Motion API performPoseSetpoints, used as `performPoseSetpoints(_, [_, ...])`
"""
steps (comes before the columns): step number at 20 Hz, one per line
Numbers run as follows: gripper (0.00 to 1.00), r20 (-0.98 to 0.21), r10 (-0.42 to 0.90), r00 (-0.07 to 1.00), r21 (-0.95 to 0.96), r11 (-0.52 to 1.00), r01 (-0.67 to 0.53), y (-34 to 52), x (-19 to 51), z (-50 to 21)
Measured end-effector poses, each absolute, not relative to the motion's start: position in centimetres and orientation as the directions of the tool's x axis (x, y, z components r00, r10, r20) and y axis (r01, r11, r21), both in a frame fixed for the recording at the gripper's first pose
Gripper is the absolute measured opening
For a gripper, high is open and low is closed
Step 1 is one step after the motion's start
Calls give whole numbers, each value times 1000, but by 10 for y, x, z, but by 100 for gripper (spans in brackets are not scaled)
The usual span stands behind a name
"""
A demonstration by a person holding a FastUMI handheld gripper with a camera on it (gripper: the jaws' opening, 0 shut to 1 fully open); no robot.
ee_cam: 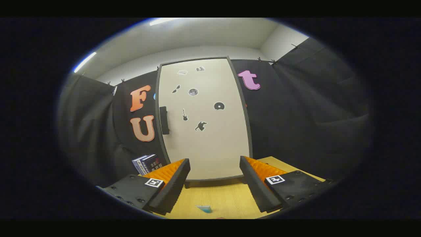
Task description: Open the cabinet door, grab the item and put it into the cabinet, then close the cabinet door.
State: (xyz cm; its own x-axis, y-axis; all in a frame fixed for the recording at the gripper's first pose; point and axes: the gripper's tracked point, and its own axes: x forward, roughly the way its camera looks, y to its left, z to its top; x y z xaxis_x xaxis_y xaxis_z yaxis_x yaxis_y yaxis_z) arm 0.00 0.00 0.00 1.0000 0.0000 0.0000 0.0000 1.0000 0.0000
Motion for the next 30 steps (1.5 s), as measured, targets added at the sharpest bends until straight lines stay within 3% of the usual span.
performPoseSetpoints(14, [98, -26, -31, 999, -84, 996, 29, 41, 10, -8])
performPoseSetpoints(30, [97, -17, 86, 996, -33, 996, -86, 103, 52, 26])
